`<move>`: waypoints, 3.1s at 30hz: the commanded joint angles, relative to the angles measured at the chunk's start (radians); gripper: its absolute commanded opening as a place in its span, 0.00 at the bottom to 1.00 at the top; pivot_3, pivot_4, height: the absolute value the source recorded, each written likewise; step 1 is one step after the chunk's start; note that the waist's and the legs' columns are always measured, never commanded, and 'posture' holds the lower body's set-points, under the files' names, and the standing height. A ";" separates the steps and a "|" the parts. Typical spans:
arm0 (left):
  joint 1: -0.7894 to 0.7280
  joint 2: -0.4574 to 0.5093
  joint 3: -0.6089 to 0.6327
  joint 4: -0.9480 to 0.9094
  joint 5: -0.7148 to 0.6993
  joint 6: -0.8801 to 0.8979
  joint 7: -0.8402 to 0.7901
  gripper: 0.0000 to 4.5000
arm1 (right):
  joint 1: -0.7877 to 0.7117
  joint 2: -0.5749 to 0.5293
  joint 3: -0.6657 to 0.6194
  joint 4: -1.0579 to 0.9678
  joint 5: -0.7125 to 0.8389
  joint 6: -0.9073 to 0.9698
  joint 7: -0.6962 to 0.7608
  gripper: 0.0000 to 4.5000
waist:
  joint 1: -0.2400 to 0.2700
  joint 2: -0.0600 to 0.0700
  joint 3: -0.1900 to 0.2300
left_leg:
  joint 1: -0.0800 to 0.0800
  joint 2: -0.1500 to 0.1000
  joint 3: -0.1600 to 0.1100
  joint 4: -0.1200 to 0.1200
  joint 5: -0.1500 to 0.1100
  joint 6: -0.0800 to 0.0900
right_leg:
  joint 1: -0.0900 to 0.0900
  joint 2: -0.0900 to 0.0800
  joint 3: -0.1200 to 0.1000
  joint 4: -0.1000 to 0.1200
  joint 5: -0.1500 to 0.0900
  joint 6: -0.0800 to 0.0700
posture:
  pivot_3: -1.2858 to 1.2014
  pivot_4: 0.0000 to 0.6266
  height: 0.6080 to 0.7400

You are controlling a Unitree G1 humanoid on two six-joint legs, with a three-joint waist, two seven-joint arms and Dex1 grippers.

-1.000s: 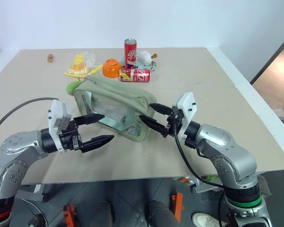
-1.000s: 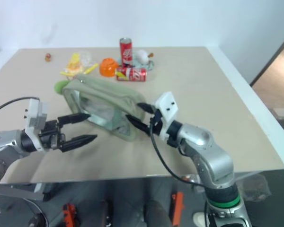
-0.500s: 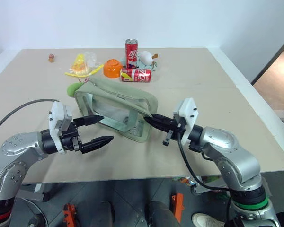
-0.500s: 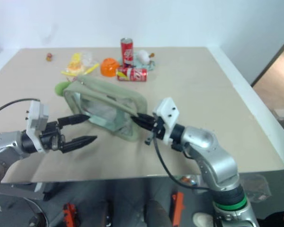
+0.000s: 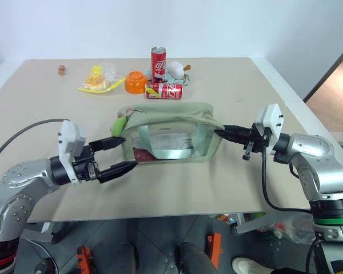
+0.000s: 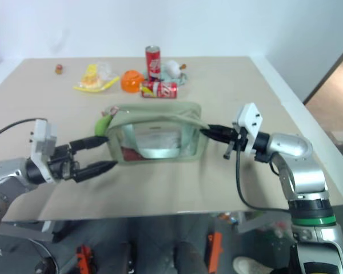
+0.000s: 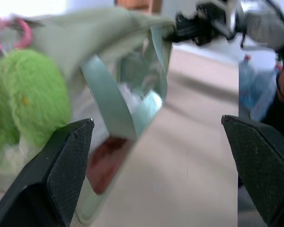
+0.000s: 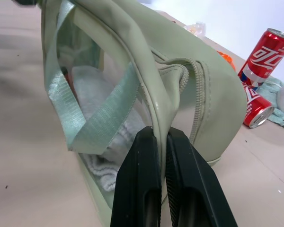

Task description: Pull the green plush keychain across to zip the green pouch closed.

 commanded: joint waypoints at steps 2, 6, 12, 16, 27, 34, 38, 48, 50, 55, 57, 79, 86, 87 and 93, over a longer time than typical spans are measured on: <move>-0.005 0.013 0.119 0.014 0.009 -0.027 0.076 1.00 | 0.011 0.004 -0.024 -0.062 0.009 0.004 -0.017 0.01 | -0.001 0.000 0.000 | 0.001 0.000 0.000 0.000 0.000 0.000 | 0.000 0.000 0.000 0.000 0.000 0.000 | 0.52 0.24 1.00; -0.012 -0.007 0.105 0.021 0.030 -0.045 0.081 1.00 | 0.012 0.006 -0.016 -0.071 0.004 0.008 -0.027 0.01 | -0.001 0.000 0.000 | 0.002 0.000 0.000 0.001 0.001 0.000 | 0.001 0.000 0.000 0.000 0.001 0.000 | 0.52 0.24 1.00; 0.040 -0.013 0.106 -0.096 -0.114 0.047 0.105 1.00 | -0.007 0.007 -0.013 -0.075 0.002 0.018 -0.034 0.01 | -0.002 0.000 0.000 | 0.002 0.000 0.002 0.001 0.000 0.000 | 0.001 0.000 0.001 0.000 0.001 0.001 | 0.52 0.24 1.00; 0.076 0.005 0.131 -0.157 -0.174 0.080 0.143 1.00 | -0.008 0.007 -0.015 -0.081 0.004 0.027 -0.039 0.01 | -0.001 0.000 0.000 | 0.002 0.000 0.001 0.000 0.000 0.000 | 0.001 0.001 0.001 0.000 0.001 0.000 | 0.52 0.24 1.00; 0.096 -0.004 0.213 -0.158 -0.199 0.042 0.287 1.00 | -0.026 0.019 0.004 -0.083 0.001 0.037 -0.042 0.01 | -0.001 0.000 0.000 | 0.003 0.001 0.003 0.001 0.001 0.000 | 0.001 0.001 0.003 0.001 0.002 0.001 | 0.52 0.24 1.00; 0.096 -0.022 0.120 -0.066 -0.002 -0.056 0.239 1.00 | -0.035 0.034 0.010 -0.081 -0.006 0.039 -0.048 0.01 | -0.002 0.000 0.000 | 0.003 0.001 0.003 0.001 0.000 0.000 | 0.001 0.001 0.003 0.001 0.002 0.000 | 0.52 0.24 1.00; 0.053 -0.053 0.049 -0.018 0.065 -0.092 0.225 1.00 | -0.029 0.032 0.005 -0.085 -0.011 0.037 -0.046 0.01 | -0.002 0.000 0.000 | 0.003 0.001 0.004 0.001 0.000 0.000 | 0.001 0.001 0.004 0.000 0.003 0.000 | 0.52 0.24 1.00; -0.047 -0.101 0.001 0.069 0.123 -0.138 0.177 0.36 | -0.015 0.025 -0.006 -0.090 -0.016 0.033 -0.046 0.00 | -0.002 0.000 0.000 | 0.003 0.001 0.004 0.000 0.000 0.000 | 0.001 0.002 0.004 0.001 0.003 0.000 | 0.52 0.24 1.00; -0.049 -0.098 0.015 0.064 0.103 -0.125 0.170 0.21 | -0.015 0.024 -0.006 -0.088 -0.018 0.031 -0.044 0.00 | -0.002 0.000 0.000 | 0.003 0.001 0.004 0.000 0.000 0.000 | 0.001 0.002 0.004 0.001 0.003 0.000 | 0.52 0.24 1.00; -0.057 -0.092 0.026 0.082 0.112 -0.138 0.156 0.01 | -0.020 0.021 -0.001 -0.071 -0.030 0.015 -0.035 0.00 | -0.002 0.000 0.000 | 0.003 0.001 0.004 0.001 0.000 0.000 | 0.001 0.002 0.004 0.001 0.003 0.000 | 0.52 0.24 1.00; -0.093 -0.094 0.034 0.080 0.099 -0.136 0.165 0.01 | -0.021 0.021 0.000 -0.067 -0.032 0.013 -0.032 0.00 | -0.001 0.000 0.000 | 0.003 0.001 0.004 0.001 0.000 0.000 | 0.001 0.002 0.004 0.001 0.003 0.000 | 0.52 0.24 1.00; -0.654 -0.205 -0.420 0.497 0.451 -0.339 -0.223 0.01 | -0.026 0.018 -0.002 -0.034 -0.060 -0.016 -0.023 0.00 | 0.000 0.000 0.000 | 0.002 0.000 0.003 0.002 0.001 -0.001 | 0.001 0.003 0.004 0.000 0.005 0.000 | 0.52 0.24 1.00; -0.670 -0.175 -0.366 0.478 0.415 -0.230 -0.246 0.37 | -0.003 0.012 -0.012 -0.051 -0.058 -0.013 -0.032 0.00 | 0.000 0.000 0.000 | 0.002 0.000 0.003 0.002 0.001 -0.001 | 0.001 0.003 0.004 0.000 0.004 0.003 | 0.52 0.24 1.00; -0.668 -0.171 -0.357 0.468 0.418 -0.232 -0.242 0.46 | -0.003 0.012 -0.012 -0.053 -0.058 -0.013 -0.032 0.00 | -0.001 0.000 0.000 | 0.002 0.000 0.003 0.002 0.001 0.000 | 0.001 0.003 0.004 0.000 0.004 0.003 | 0.52 0.24 1.00; -0.610 -0.092 -0.280 0.337 0.375 -0.152 -0.217 0.90 | -0.012 0.018 -0.001 -0.037 -0.061 -0.018 -0.026 0.00 | -0.001 0.000 0.000 | 0.002 0.000 0.003 0.002 0.001 0.000 | 0.001 0.003 0.004 0.001 0.004 0.003 | 0.52 0.24 1.00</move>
